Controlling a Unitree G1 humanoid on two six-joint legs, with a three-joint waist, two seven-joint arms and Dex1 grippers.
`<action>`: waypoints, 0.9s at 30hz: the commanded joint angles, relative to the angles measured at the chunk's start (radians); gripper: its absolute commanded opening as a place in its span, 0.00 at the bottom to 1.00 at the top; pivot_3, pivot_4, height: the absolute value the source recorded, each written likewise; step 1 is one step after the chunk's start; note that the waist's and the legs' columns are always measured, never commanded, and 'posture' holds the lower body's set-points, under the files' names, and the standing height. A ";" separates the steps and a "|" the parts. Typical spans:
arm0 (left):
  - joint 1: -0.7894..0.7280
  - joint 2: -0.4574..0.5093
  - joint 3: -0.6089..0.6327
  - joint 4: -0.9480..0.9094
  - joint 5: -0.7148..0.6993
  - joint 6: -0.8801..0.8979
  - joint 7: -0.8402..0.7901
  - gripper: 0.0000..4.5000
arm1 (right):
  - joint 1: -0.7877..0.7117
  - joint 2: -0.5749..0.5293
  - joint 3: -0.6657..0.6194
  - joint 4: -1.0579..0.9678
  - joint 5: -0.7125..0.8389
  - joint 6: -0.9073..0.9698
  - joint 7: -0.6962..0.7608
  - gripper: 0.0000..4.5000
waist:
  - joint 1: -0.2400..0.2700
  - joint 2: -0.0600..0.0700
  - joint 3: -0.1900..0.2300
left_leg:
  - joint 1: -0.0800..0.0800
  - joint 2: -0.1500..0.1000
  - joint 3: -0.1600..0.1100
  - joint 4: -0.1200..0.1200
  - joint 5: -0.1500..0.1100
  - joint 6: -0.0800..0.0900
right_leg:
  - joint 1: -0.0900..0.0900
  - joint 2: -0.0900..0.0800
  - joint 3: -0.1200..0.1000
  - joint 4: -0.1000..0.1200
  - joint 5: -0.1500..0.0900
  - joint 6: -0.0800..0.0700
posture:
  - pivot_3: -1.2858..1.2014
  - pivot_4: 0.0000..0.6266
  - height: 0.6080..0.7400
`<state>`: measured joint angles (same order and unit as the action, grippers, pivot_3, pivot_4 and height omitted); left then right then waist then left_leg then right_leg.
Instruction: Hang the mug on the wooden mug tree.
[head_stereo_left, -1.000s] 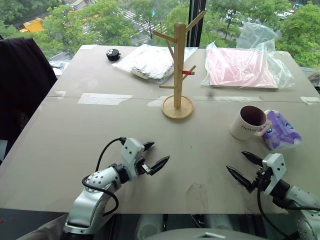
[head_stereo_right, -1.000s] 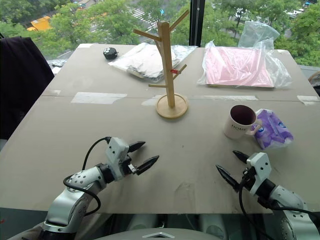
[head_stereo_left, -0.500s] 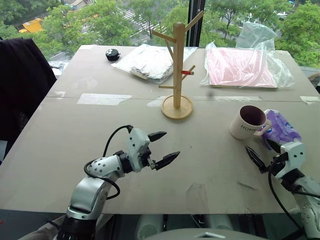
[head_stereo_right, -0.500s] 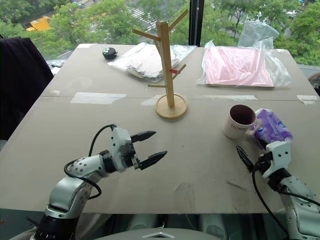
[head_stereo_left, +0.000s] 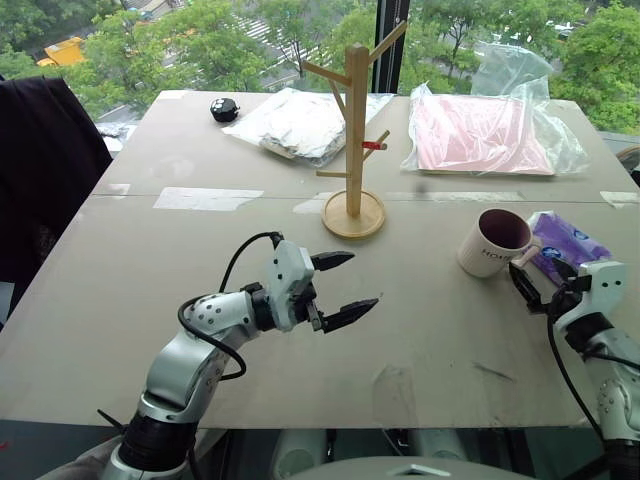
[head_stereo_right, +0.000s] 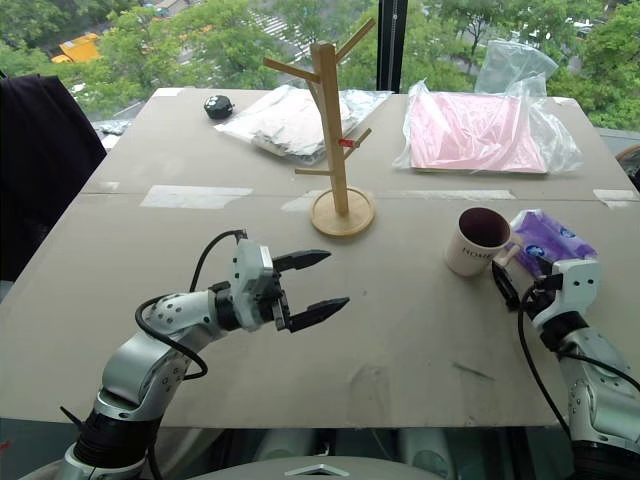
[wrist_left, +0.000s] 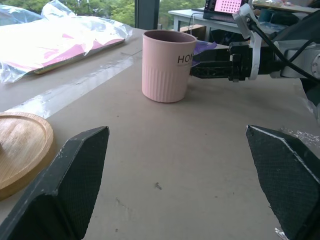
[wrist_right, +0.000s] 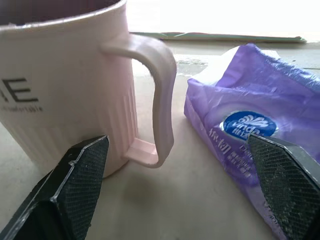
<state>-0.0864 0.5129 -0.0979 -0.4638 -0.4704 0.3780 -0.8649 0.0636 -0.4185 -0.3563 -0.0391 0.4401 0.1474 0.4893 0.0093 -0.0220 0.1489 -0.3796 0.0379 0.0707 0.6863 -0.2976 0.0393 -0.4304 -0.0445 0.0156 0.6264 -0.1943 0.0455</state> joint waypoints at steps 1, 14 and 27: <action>-0.014 0.006 -0.007 -0.037 -0.006 -0.025 -0.015 1.00 | -0.032 0.004 -0.007 0.013 0.009 -0.014 0.008 0.74 | 0.000 0.000 0.000 | 0.000 0.000 0.000 0.000 0.000 0.000 | 0.000 0.000 0.000 0.000 0.000 0.000 | 0.52 0.24 1.00; -0.018 0.009 -0.003 -0.067 -0.042 -0.041 -0.051 1.00 | -0.154 -0.003 0.026 0.175 -0.013 -0.051 0.077 0.00 | -0.001 0.001 0.001 | 0.000 0.000 0.000 0.000 0.000 0.000 | 0.000 0.000 0.000 0.000 0.000 0.000 | 0.52 0.24 1.00; -0.018 0.012 0.004 -0.071 -0.049 -0.054 -0.065 1.00 | -0.172 -0.046 0.071 0.130 -0.059 -0.090 0.154 0.00 | -0.014 0.002 0.001 | 0.000 0.000 0.000 0.000 0.000 0.000 | 0.000 0.000 0.000 0.000 0.000 0.000 | 0.52 0.24 1.00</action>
<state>-0.0967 0.5239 -0.1090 -0.4950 -0.5023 0.3479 -0.9310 -0.0962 -0.4300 -0.3049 0.1619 0.4018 0.0955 0.6105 -0.0045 -0.0202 0.1497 -0.3798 0.0379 0.0709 0.6862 -0.2976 0.0393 -0.4305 -0.0442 0.0158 0.6264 -0.1942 0.0454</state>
